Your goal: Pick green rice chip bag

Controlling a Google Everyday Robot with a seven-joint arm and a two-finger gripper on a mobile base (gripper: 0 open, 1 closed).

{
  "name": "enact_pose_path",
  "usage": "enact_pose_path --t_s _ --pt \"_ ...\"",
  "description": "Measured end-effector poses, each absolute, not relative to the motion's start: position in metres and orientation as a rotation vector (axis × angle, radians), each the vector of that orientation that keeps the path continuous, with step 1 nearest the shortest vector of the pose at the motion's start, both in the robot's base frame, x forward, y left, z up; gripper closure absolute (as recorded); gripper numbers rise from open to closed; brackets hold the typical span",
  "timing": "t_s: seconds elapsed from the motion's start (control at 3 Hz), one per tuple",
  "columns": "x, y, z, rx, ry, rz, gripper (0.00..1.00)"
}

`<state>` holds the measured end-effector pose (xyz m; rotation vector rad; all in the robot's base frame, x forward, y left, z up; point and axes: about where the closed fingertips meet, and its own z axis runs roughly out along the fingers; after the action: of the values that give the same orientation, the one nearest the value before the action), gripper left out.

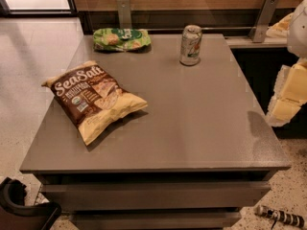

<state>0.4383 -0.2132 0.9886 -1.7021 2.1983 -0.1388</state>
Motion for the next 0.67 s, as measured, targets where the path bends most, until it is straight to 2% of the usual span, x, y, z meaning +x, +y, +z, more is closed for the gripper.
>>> enact_pose_path --t_s 0.67 --pt "0.4460 -0.2115 0.9890 -1.670 2.176 -0.128 0.00"
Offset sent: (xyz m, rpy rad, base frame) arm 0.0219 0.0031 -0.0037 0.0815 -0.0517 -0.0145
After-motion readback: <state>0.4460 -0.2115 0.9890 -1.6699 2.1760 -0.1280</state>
